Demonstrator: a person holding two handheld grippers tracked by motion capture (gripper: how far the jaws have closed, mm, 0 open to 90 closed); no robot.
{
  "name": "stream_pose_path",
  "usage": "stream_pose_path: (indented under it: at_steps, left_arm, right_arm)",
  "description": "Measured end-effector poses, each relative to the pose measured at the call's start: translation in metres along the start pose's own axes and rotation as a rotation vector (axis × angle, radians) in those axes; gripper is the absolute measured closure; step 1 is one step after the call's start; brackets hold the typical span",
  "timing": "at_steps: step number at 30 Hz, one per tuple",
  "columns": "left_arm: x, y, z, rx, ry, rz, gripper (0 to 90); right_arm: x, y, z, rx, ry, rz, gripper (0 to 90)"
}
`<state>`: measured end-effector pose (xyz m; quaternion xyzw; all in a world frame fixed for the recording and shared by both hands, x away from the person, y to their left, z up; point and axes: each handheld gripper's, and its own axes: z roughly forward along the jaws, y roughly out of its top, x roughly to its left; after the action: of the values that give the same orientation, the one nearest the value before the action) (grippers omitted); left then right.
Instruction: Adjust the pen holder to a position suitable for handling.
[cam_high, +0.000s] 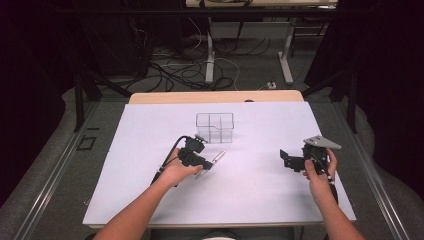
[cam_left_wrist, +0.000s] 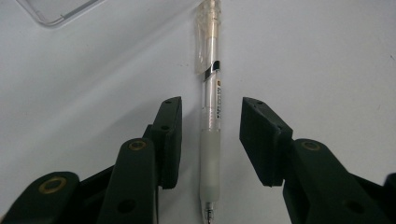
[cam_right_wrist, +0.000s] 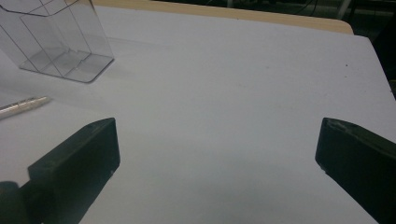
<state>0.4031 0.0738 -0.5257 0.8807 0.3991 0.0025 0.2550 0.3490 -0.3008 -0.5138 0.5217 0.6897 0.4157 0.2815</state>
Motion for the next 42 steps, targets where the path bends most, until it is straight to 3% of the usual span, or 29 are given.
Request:
stream_pose_path:
  at_steps: [9, 12, 21, 26, 29, 32, 34, 37, 42]
  left_arm:
    - [-0.0001, -0.0023, 0.0067, 0.027, -0.012, -0.020, 66.0]
    - [0.0005, -0.0021, 0.0075, 0.033, -0.006, -0.002, 67.4]
    - [-0.0022, -0.0027, 0.0087, 0.048, -0.005, -0.012, 71.2]
    - [-0.0033, -0.0022, 0.0087, 0.060, 0.007, 0.025, 74.4]
    - [-0.0056, -0.0026, 0.0090, 0.063, 0.008, 0.012, 76.4]
    - [-0.0062, -0.0026, 0.0091, 0.067, 0.018, 0.031, 78.1]
    - [-0.0078, -0.0028, 0.0094, 0.065, 0.023, 0.023, 78.8]
    - [-0.0070, -0.0020, 0.0089, 0.066, 0.031, 0.052, 79.2]
    - [-0.0063, -0.0019, 0.0089, 0.068, 0.023, 0.043, 79.4]
  right_arm:
    - [-0.0002, -0.0002, 0.0004, 0.003, 0.003, 0.000, 0.0]
    - [-0.0001, -0.0004, 0.0006, 0.003, 0.005, 0.001, 0.0]
    - [0.0006, -0.0007, 0.0011, 0.002, 0.001, 0.003, 0.0]
    - [-0.0004, -0.0007, 0.0008, 0.008, 0.002, -0.010, 0.0]
    - [-0.0004, -0.0007, 0.0008, 0.008, 0.000, -0.009, 0.0]
    - [-0.0006, -0.0008, 0.0011, 0.007, 0.001, -0.005, 0.0]
    - [-0.0007, -0.0008, 0.0010, 0.007, 0.001, -0.005, 0.0]
    - [-0.0006, -0.0007, 0.0010, 0.007, 0.002, -0.005, 0.0]
    - [-0.0003, -0.0007, 0.0009, 0.007, 0.001, -0.006, 0.0]
